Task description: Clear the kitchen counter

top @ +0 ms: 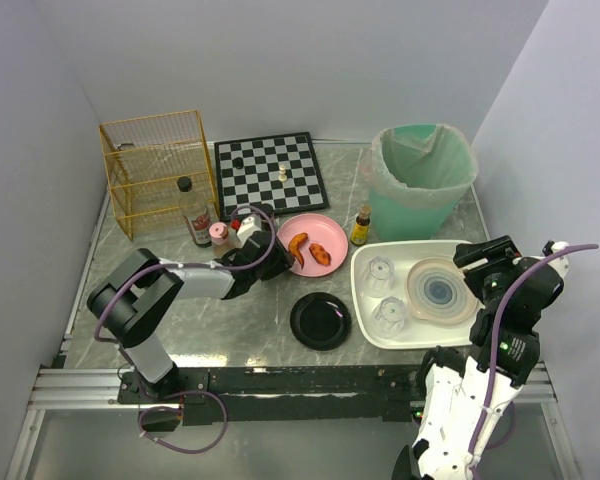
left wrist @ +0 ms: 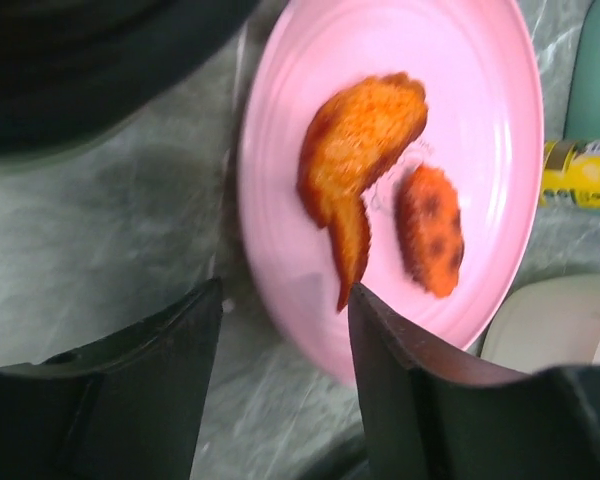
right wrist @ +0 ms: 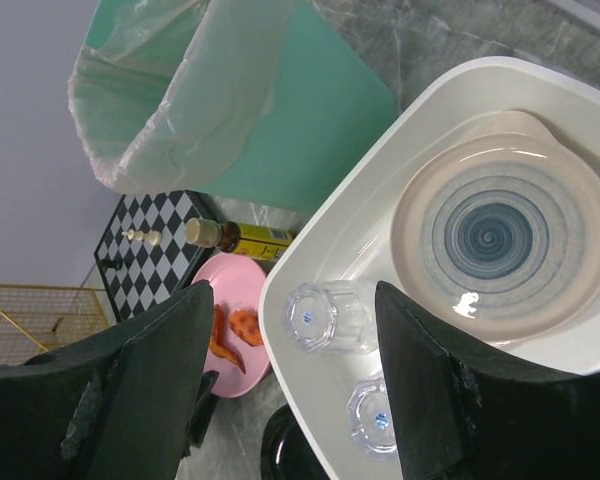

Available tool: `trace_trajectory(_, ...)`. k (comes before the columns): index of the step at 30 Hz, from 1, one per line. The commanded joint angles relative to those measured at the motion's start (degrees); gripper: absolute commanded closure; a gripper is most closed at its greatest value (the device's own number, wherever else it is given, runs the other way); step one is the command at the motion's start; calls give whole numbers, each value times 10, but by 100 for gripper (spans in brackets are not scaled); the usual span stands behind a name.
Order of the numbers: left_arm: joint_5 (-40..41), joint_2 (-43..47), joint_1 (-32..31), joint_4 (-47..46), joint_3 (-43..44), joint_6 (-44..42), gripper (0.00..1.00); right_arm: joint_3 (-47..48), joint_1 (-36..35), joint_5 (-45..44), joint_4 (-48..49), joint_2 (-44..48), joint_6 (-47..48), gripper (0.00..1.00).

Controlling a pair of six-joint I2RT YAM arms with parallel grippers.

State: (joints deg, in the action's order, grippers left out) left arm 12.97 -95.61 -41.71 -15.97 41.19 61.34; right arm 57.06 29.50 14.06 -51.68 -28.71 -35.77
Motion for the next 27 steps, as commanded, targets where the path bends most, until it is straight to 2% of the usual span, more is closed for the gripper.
trace_trajectory(1, 20, -36, -3, -4, 16, 19, 44, 2, -4, 6, 10, 4, -3, 28)
trace_trajectory(9, 32, -65, -2, 11, 39, 18, 69, -5, -6, 22, 18, 8, -5, 28)
trace_trajectory(11, 33, -69, -3, 11, 41, 17, 77, -7, -5, 20, 18, 8, -4, 28)
trace_trajectory(15, 28, -69, -2, 13, 40, 17, 99, -12, -6, 22, 19, 9, -4, 28)
trace_trajectory(22, 22, -32, -2, 17, 15, 25, 99, -17, -6, 26, 25, 14, -7, 28)
trace_trajectory(27, 14, 3, -2, 54, 8, 42, 99, -24, -6, 34, 30, 15, -11, 28)
